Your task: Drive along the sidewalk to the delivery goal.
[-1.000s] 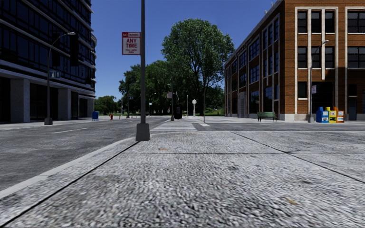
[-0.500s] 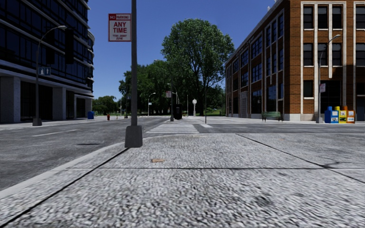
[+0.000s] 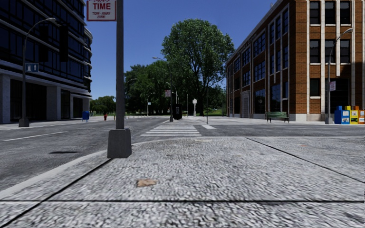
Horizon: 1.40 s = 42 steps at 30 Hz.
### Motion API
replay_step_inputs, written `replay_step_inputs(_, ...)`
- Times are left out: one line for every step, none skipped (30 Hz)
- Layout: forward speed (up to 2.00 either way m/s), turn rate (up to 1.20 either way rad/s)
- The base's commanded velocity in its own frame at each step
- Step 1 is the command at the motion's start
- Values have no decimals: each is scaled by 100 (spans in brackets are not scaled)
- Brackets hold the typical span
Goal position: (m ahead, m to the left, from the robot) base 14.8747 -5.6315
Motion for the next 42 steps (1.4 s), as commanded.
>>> replay_step_inputs(200, 0)
replay_step_inputs(200, 0)
replay_step_inputs(200, 0)
replay_step_inputs(200, 0)
replay_step_inputs(200, 0)
replay_step_inputs(200, 0)
replay_step_inputs(200, 0)
replay_step_inputs(200, 0)
replay_step_inputs(200, 0)
replay_step_inputs(200, 0)
replay_step_inputs(200, 0)
replay_step_inputs(200, 0)
replay_step_inputs(200, 0)
replay_step_inputs(200, 0)
replay_step_inputs(200, 0)
replay_step_inputs(200, 0)
replay_step_inputs(200, 0)
replay_step_inputs(200, 0)
replay_step_inputs(200, 0)
replay_step_inputs(200, 0)
replay_step_inputs(200, 0)
replay_step_inputs(200, 0)
replay_step_inputs(200, 0)
replay_step_inputs(200, 0)
replay_step_inputs(200, 0)
replay_step_inputs(200, 0)
replay_step_inputs(200, 0)
replay_step_inputs(200, 0)
replay_step_inputs(200, 0)
replay_step_inputs(200, 0)
replay_step_inputs(200, 0)
replay_step_inputs(200, 0)
replay_step_inputs(200, 0)
replay_step_inputs(200, 0)
replay_step_inputs(200, 0)
replay_step_inputs(200, 0)
replay_step_inputs(200, 0)
replay_step_inputs(200, 0)
replay_step_inputs(200, 0)
replay_step_inputs(200, 0)
replay_step_inputs(200, 0)
replay_step_inputs(200, 0)
